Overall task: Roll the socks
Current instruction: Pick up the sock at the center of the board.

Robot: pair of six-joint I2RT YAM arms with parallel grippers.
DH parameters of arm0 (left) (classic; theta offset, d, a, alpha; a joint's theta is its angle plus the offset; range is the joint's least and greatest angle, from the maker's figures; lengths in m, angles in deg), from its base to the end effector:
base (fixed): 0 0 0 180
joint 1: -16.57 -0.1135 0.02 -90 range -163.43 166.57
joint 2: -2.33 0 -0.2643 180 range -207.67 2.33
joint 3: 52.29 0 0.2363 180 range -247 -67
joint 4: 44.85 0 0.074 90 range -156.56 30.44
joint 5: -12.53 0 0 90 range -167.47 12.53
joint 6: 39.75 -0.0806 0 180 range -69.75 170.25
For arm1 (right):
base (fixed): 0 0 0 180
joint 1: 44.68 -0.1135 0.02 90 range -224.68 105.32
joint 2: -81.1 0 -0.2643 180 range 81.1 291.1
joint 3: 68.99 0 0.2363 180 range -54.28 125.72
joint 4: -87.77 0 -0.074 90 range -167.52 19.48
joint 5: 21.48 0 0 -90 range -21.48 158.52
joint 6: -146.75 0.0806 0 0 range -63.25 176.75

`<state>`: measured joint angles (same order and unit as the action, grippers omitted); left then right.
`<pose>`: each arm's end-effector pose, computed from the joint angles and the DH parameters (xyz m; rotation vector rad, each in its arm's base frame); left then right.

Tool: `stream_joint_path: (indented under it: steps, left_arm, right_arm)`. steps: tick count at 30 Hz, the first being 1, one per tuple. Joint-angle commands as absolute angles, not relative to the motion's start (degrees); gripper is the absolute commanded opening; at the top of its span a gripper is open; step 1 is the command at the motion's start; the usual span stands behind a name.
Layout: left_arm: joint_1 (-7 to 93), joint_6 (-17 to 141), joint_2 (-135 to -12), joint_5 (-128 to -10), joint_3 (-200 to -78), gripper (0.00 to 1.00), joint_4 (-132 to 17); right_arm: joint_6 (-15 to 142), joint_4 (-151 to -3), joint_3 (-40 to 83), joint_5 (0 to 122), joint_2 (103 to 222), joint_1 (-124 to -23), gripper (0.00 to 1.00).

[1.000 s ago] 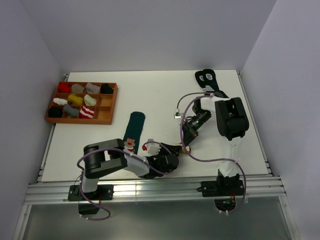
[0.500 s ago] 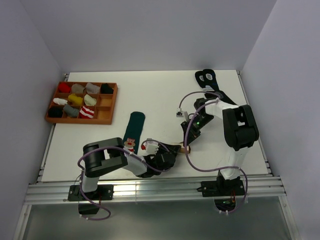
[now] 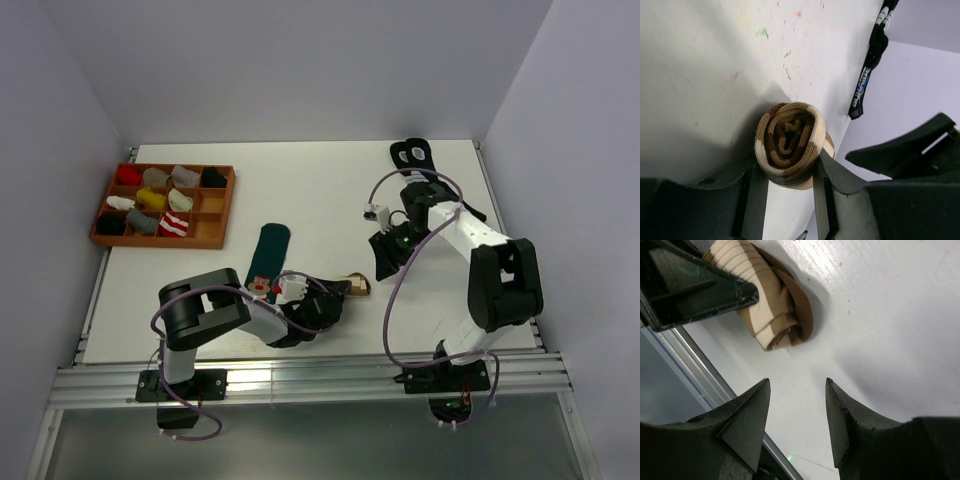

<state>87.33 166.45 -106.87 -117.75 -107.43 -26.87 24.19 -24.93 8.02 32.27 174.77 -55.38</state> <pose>0.1662 -0.3181 0.0920 -1.2524 1.9075 -1.1888 0.2642 0.0984 0.1713 -1.0741 2.5780 0.8695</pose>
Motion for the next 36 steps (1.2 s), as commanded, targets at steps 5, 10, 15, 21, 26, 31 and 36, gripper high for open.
stream_joint_path:
  steps: [5,10,15,21,26,31,36]
  left_arm:
    - [84.61,156.52,-104.02,-114.92,-104.89,0.00,-27.04]
    - [82.93,148.52,-99.80,-112.72,-104.44,0.00,-26.16]
    - [82.23,140.01,-94.54,-112.28,-107.25,0.00,-31.58]
    - [79.86,131.58,-88.82,-109.56,-108.31,0.00,-33.37]
    - [75.65,126.28,-83.72,-106.66,-108.41,0.00,-36.79]
    - [68.62,121.27,-72.13,-104.29,-106.38,0.00,-41.88]
    - [53.95,114.68,-63.42,-97.70,-107.17,0.00,-47.25]
  right_arm:
    - [25.90,-25.67,9.61,34.95,168.55,-53.64,0.56]
    - [25.98,-26.28,9.17,35.65,166.36,-52.59,0.56]
    - [26.51,-27.86,8.30,36.97,163.89,-51.88,0.56]
    - [26.60,-28.83,7.77,38.02,161.96,-51.71,0.56]
    - [26.51,-28.66,7.33,38.02,160.47,-51.45,0.56]
    - [26.25,-28.83,7.06,39.08,158.01,-51.01,0.56]
    - [26.34,-28.92,7.42,38.82,156.68,-51.00,0.56]
